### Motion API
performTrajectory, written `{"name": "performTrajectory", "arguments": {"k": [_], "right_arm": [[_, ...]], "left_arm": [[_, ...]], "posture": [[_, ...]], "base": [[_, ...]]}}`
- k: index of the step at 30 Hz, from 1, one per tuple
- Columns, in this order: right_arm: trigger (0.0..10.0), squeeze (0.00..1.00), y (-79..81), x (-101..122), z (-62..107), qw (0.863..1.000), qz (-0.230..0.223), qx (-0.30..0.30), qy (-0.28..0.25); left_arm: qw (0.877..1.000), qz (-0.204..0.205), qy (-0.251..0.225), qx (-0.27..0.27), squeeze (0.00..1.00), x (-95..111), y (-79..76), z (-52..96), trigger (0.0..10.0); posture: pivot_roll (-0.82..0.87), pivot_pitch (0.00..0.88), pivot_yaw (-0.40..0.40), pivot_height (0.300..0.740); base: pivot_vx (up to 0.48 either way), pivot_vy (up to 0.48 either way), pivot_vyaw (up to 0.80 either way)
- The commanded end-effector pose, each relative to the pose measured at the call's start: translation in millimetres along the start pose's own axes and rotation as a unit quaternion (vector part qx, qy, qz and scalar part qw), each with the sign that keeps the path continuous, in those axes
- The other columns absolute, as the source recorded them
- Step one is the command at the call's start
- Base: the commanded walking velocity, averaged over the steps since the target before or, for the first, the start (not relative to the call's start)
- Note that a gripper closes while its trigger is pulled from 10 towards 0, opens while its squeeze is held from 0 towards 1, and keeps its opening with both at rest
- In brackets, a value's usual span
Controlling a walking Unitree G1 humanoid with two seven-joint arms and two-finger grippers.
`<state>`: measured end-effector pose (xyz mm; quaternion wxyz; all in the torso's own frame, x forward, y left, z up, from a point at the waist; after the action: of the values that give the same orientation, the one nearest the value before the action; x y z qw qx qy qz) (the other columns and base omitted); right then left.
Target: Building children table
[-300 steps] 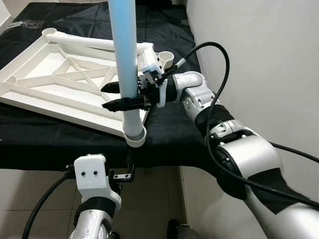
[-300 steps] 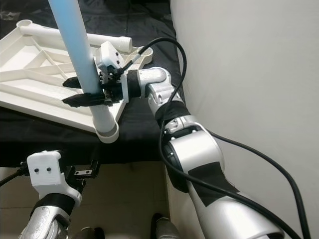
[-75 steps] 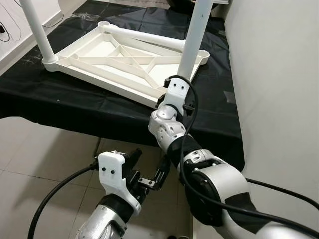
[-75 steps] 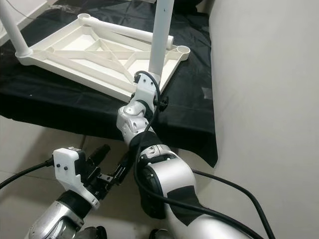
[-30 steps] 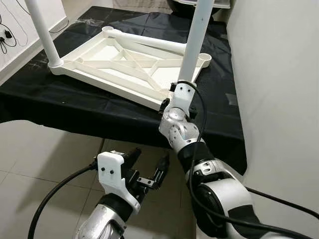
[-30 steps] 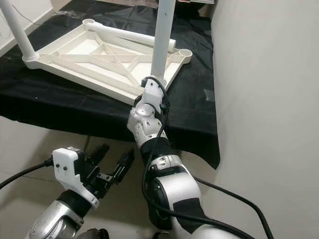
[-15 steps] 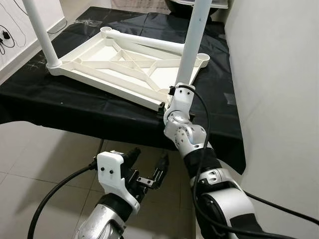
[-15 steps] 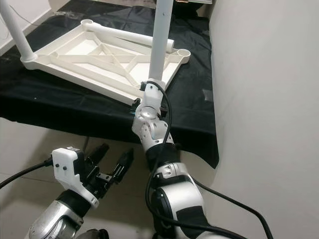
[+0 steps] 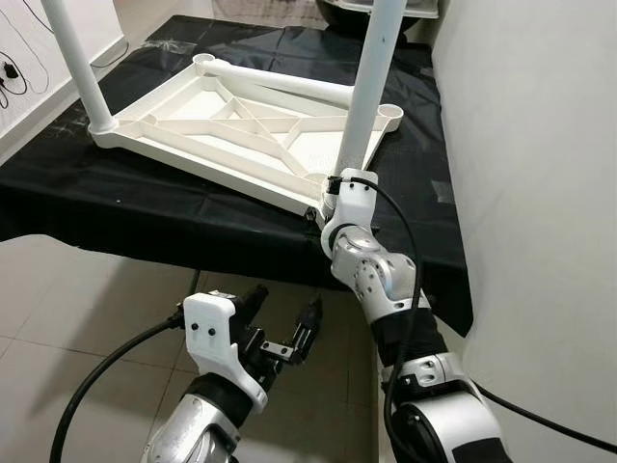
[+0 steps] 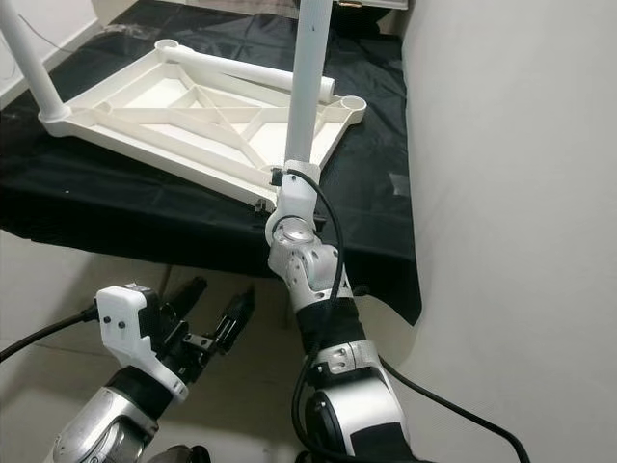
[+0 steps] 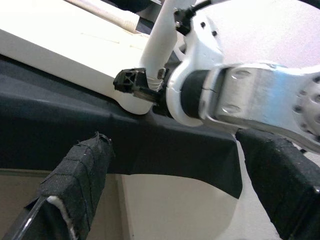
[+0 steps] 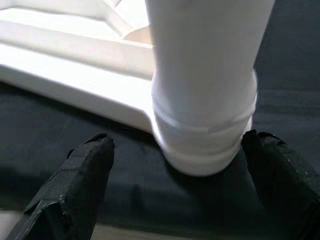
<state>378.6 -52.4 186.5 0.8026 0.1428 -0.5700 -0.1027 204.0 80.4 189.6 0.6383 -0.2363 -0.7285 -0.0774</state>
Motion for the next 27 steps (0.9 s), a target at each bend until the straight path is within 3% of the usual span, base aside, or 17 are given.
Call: {"name": "performTrajectory", "arguments": {"k": [1,6,7,8,10,11,13,14,15,16,21,27], "right_arm": [[10.0,0.0,0.6,-25,7.5,0.998,-0.007,0.043,0.046],[10.0,0.0,-6.2,-28,11.9,0.997,0.001,0.061,0.048],[10.0,0.0,-17.1,-31,16.7,0.996,0.016,0.079,0.045],[10.0,0.0,-17.1,-31,16.7,0.996,0.016,0.079,0.045],[10.0,0.0,-39.6,-33,26.0,0.99,0.08,0.116,0.008],[10.0,0.0,-39.6,-33,26.0,0.99,0.08,0.116,0.008],[10.0,0.0,-58.2,-32,32.5,0.984,0.112,0.139,-0.025],[10.0,0.0,-58.2,-32,32.5,0.984,0.112,0.139,-0.025],[10.0,0.0,-69.3,-29,34.6,0.983,0.12,0.131,-0.05],[10.0,0.0,-71.9,-28,35.5,0.983,0.125,0.125,-0.054],[10.0,0.0,-71.1,-30,41.5,0.982,0.112,0.136,-0.067],[10.0,0.0,-54.8,-41,49.0,0.975,0.114,0.179,-0.069]], "left_arm": [[1.0,0.001,0.008,-0.004,0.0,-4,1.1,1.4,10.0],[1.0,0.0,0.01,-0.004,0.0,-4,1.9,2.0,10.0],[1.0,-0.003,0.013,0.0,0.0,-6,3.8,3.2,10.0],[1.0,-0.003,0.013,0.0,0.0,-6,3.8,3.2,10.0],[0.999,-0.017,0.025,0.021,0.0,-10,10.4,9.1,10.0],[0.999,-0.017,0.025,0.021,0.0,-10,10.4,9.1,10.0],[0.995,-0.056,0.051,0.066,0.0,-20,22.1,20.2,10.0],[0.995,-0.056,0.051,0.066,0.0,-20,22.1,20.2,10.0],[0.988,-0.075,0.074,0.116,0.0,-28,33.1,30.4,10.0],[0.985,-0.076,0.081,0.131,0.0,-31,36.3,33.3,10.0],[0.978,-0.102,0.101,0.152,0.0,-40,41.9,41.8,10.0],[0.975,-0.108,0.099,0.169,0.0,-43,46.2,39.7,10.0]], "posture": [[0.04,0.14,-0.053,0.74],[0.04,0.136,-0.052,0.74],[0.03,0.133,-0.047,0.74],[0.03,0.133,-0.047,0.74],[0.02,0.124,-0.039,0.74],[0.02,0.124,-0.039,0.74],[0.02,0.112,-0.034,0.74],[0.02,0.112,-0.034,0.74],[0.02,0.106,-0.031,0.74],[0.02,0.106,-0.031,0.74],[0.02,0.095,-0.025,0.74],[0.02,0.073,-0.027,0.74]], "base": [[0.0,0.0,0.0],[0.0,0.0,0.0],[0.0,0.0,0.0],[0.0,0.0,0.0],[0.0,0.0,0.0],[0.0,0.0,0.0],[0.0,0.0,0.0],[0.0,0.0,0.0],[0.0,0.0,0.0],[0.0,0.0,0.0],[0.0,0.0,0.0],[0.0,0.0,-0.63]]}}
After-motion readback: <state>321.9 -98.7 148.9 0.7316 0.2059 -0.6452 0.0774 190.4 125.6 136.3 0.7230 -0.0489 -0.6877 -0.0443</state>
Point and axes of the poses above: a point about 5 cm out from each wrist's last joint towards the gripper, its own z axis pointing back from the gripper into the wrist, its own x axis along the axis of the wrist's last joint, y = z × x, the point moved 2 cm from there along -z, pointing out of the wrist towards the gripper, and after that the axes turned 9 degrees about -z, right-handed, at the moved point
